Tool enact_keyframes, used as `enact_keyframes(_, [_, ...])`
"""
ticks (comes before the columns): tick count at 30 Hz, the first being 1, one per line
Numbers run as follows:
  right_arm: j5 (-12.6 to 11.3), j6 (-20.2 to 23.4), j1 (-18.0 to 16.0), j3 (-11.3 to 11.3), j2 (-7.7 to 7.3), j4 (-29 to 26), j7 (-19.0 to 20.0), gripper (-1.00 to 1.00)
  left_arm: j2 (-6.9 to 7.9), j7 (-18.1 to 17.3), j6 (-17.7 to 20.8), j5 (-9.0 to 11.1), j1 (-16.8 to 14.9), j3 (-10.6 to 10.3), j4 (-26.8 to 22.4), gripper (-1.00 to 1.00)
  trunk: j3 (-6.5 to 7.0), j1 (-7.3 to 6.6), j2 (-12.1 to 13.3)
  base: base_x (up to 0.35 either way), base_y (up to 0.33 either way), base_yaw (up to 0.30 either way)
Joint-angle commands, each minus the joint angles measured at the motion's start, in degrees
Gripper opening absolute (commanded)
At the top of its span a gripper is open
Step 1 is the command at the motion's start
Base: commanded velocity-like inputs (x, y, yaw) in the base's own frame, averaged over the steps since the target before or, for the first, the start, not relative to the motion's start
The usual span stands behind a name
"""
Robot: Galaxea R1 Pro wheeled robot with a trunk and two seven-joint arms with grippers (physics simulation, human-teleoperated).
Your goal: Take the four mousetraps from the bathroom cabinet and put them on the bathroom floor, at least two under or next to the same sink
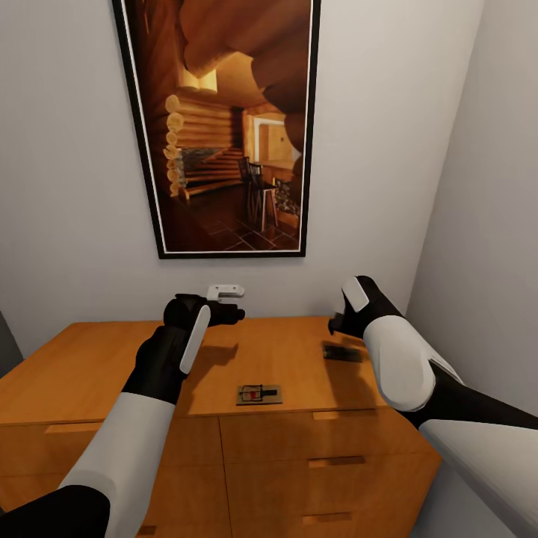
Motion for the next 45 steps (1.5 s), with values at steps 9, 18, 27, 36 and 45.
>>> enact_keyframes(9, [-0.63,0.89,-0.04,-0.23,0.04,-0.10,-4.68,1.00,0.04,0.57,0.21,0.64,-0.04,-0.05,-0.05,1.00,-0.07,0.00,-0.04,0.000,0.000,0.000])
enact_keyframes(18, [-2.15,1.77,-0.04,-0.21,0.04,-0.11,-5.88,1.00,0.05,0.57,0.21,0.67,-0.04,-0.05,0.01,1.00,-0.07,0.00,-0.04,0.000,0.000,0.000])
enact_keyframes(27, [-2.57,2.69,-0.04,0.06,0.04,-2.05,-6.17,1.00,0.02,0.57,0.21,0.74,-0.04,-0.05,0.04,1.00,-0.07,0.00,-0.04,0.000,0.000,0.000])
enact_keyframes(36, [-2.63,3.82,-0.04,0.10,0.04,-3.04,-5.99,1.00,-0.03,0.54,0.21,0.76,-0.04,-0.05,0.04,1.00,-0.07,0.00,-0.04,0.000,0.000,0.000])
enact_keyframes(45, [-2.64,3.82,-0.04,0.05,0.04,-3.24,-5.81,1.00,-0.04,0.57,0.21,0.70,-0.04,-0.05,0.04,1.00,-0.07,0.00,-0.04,0.000,0.000,0.000])
